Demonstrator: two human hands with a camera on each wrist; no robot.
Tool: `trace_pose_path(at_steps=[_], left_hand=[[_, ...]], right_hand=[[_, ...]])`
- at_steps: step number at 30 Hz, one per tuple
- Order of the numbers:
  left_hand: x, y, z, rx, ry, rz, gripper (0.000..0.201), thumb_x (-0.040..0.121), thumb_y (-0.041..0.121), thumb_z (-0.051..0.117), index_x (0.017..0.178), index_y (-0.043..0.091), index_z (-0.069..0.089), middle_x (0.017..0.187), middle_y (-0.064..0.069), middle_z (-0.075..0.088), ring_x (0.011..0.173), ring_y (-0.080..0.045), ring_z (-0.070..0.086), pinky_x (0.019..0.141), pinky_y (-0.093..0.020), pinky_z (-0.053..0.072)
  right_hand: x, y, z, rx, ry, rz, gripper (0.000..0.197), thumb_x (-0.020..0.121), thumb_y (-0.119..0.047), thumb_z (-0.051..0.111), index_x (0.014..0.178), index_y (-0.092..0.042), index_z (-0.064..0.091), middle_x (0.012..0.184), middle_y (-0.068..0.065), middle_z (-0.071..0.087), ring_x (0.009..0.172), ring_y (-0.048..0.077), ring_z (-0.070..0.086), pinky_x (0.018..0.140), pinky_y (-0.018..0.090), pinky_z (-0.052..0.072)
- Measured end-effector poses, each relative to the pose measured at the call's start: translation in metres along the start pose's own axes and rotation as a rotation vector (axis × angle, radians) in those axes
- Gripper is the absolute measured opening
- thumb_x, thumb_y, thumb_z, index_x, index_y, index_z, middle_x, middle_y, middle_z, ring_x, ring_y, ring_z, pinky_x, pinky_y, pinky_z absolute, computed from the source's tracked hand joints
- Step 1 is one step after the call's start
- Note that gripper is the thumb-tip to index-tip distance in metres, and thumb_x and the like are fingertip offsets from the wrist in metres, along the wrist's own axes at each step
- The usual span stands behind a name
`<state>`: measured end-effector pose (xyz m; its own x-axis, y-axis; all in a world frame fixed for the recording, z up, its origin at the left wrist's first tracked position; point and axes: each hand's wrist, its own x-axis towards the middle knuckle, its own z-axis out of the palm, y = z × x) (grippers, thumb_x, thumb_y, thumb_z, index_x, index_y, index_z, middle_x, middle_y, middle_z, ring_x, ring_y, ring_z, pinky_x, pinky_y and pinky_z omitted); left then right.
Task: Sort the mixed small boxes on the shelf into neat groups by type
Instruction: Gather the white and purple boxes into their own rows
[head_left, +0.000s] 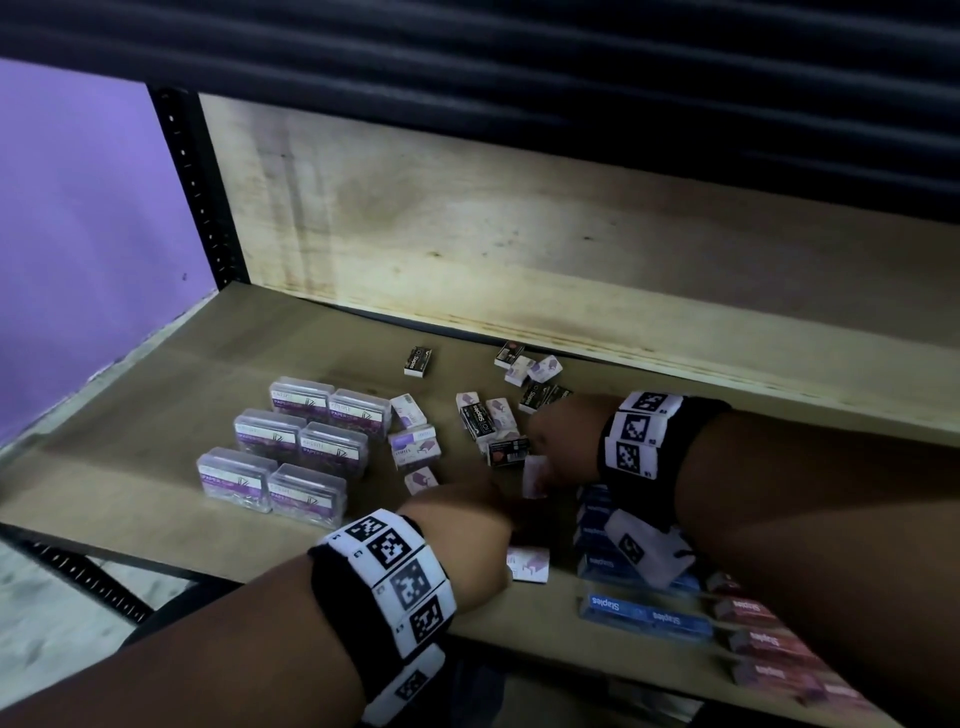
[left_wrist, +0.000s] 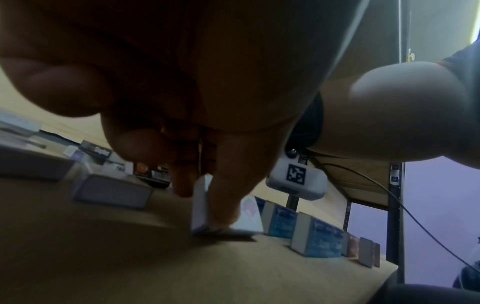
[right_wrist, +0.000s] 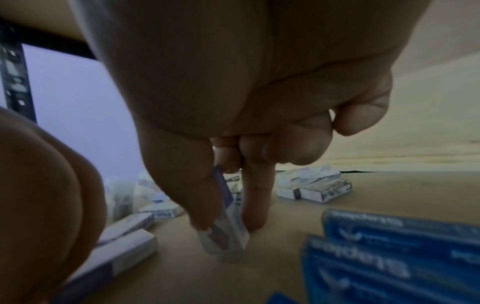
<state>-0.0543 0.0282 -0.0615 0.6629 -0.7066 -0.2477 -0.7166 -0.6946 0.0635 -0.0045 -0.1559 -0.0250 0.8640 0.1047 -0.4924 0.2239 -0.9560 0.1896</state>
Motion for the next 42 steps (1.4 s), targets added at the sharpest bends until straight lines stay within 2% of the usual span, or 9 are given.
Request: trace_pose_path(at_steps=[3, 7, 10, 12, 18, 25, 29, 37, 42], left_hand=[[0.000, 0.001, -0.003, 0.000, -0.052, 0.048, 0.027, 0.091, 0.030, 0.052, 0.112, 0.019, 0.066, 0.110, -0.006, 0.065, 0.098, -0.028, 0.063, 0.072, -0.030, 0.040], [-0.009, -0.001, -0.006, -0.084, 0.065, 0.091, 0.020, 0.086, 0.025, 0.052, 0.103, 0.025, 0.063, 0.105, 0.005, 0.063, 0.088, -0.020, 0.059, 0.060, -0.023, 0.032], [-0.014, -0.004, -0.010, -0.109, 0.094, 0.078, 0.015, 0.083, 0.024, 0.053, 0.095, 0.027, 0.060, 0.097, 0.009, 0.060, 0.082, -0.016, 0.055, 0.051, -0.023, 0.023], [-0.016, -0.007, -0.012, -0.131, 0.071, 0.068, 0.017, 0.083, 0.026, 0.053, 0.098, 0.029, 0.061, 0.099, 0.009, 0.061, 0.086, -0.015, 0.058, 0.054, -0.024, 0.028], [-0.023, -0.015, -0.013, -0.160, 0.072, 0.044, 0.026, 0.085, 0.031, 0.055, 0.108, 0.038, 0.065, 0.109, 0.012, 0.063, 0.098, -0.014, 0.061, 0.077, -0.028, 0.051], [-0.020, -0.020, -0.013, -0.146, 0.060, -0.002, 0.021, 0.083, 0.033, 0.055, 0.100, 0.038, 0.065, 0.103, 0.009, 0.065, 0.095, -0.015, 0.062, 0.073, -0.025, 0.049], [-0.020, -0.023, -0.013, -0.162, 0.041, 0.008, 0.019, 0.081, 0.033, 0.055, 0.097, 0.041, 0.063, 0.100, 0.012, 0.065, 0.094, -0.012, 0.061, 0.073, -0.024, 0.048], [-0.021, -0.027, -0.014, -0.173, 0.017, 0.015, 0.029, 0.079, 0.036, 0.056, 0.105, 0.047, 0.065, 0.106, 0.016, 0.066, 0.099, -0.009, 0.061, 0.081, -0.026, 0.052], [-0.022, -0.025, -0.014, -0.182, 0.016, 0.018, 0.029, 0.079, 0.036, 0.056, 0.104, 0.047, 0.065, 0.110, 0.017, 0.065, 0.102, -0.009, 0.060, 0.084, -0.028, 0.053]], right_hand=[[-0.013, -0.003, -0.006, 0.068, 0.089, -0.015, 0.044, 0.088, -0.053, 0.060, 0.077, -0.011, 0.065, 0.067, 0.000, 0.053, 0.054, 0.017, 0.045, 0.047, 0.026, 0.033], [-0.034, -0.002, -0.014, 0.181, 0.241, 0.026, 0.021, 0.083, -0.042, 0.066, 0.082, -0.025, 0.055, 0.078, -0.007, 0.056, 0.065, 0.012, 0.052, 0.052, 0.025, 0.035], [-0.052, -0.004, -0.017, 0.282, 0.332, 0.049, 0.022, 0.080, -0.043, 0.062, 0.079, -0.026, 0.049, 0.075, -0.005, 0.057, 0.066, 0.014, 0.054, 0.055, 0.029, 0.039], [-0.065, -0.008, -0.016, 0.357, 0.373, 0.046, 0.022, 0.079, -0.046, 0.061, 0.081, -0.029, 0.047, 0.075, -0.007, 0.058, 0.066, 0.011, 0.054, 0.055, 0.028, 0.040], [-0.103, -0.026, 0.001, 0.487, 0.329, 0.008, 0.031, 0.080, -0.042, 0.065, 0.109, -0.042, 0.055, 0.094, -0.019, 0.065, 0.079, -0.005, 0.057, 0.069, 0.025, 0.048], [-0.122, -0.044, 0.021, 0.309, 0.304, 0.090, 0.031, 0.081, -0.039, 0.061, 0.111, -0.042, 0.059, 0.110, -0.013, 0.063, 0.098, 0.014, 0.062, 0.071, 0.025, 0.039], [-0.124, -0.054, 0.029, 0.244, 0.298, 0.080, 0.024, 0.084, -0.040, 0.058, 0.106, -0.033, 0.062, 0.105, -0.005, 0.064, 0.096, 0.022, 0.064, 0.079, 0.032, 0.050], [-0.116, -0.067, 0.036, 0.116, 0.239, 0.058, 0.016, 0.082, -0.031, 0.056, 0.096, -0.025, 0.063, 0.089, -0.002, 0.062, 0.082, 0.024, 0.062, 0.067, 0.030, 0.039], [-0.110, -0.073, 0.037, 0.054, 0.186, 0.101, 0.017, 0.080, -0.028, 0.057, 0.094, -0.025, 0.067, 0.088, -0.002, 0.066, 0.085, 0.025, 0.064, 0.087, 0.044, 0.040]])
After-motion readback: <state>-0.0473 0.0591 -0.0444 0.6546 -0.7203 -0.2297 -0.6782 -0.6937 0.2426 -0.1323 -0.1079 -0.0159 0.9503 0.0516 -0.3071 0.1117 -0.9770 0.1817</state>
